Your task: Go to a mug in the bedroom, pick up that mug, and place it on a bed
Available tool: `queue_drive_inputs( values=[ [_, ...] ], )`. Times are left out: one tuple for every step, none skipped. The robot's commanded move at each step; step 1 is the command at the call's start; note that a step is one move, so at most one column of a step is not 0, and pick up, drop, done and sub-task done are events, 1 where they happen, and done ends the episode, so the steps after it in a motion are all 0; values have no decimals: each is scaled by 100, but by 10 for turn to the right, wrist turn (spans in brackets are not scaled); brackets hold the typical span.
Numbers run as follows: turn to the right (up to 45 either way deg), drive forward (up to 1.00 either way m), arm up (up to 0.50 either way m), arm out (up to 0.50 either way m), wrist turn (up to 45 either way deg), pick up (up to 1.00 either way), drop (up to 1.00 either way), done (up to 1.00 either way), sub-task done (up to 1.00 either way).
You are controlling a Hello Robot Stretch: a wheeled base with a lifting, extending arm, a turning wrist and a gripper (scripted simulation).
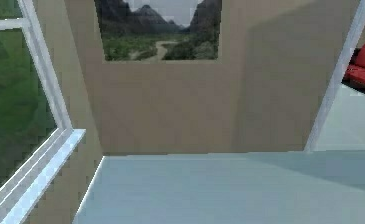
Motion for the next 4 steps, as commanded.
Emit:
queue_drive_inputs(
  values=[
    [450,0,0,0,0,0,0,0,0],
    [330,0,0,0,0,0,0,0,0],
    [0,100,0,0,0,0,0,0,0],
    [0,100,0,0,0,0,0,0,0]
  ],
)
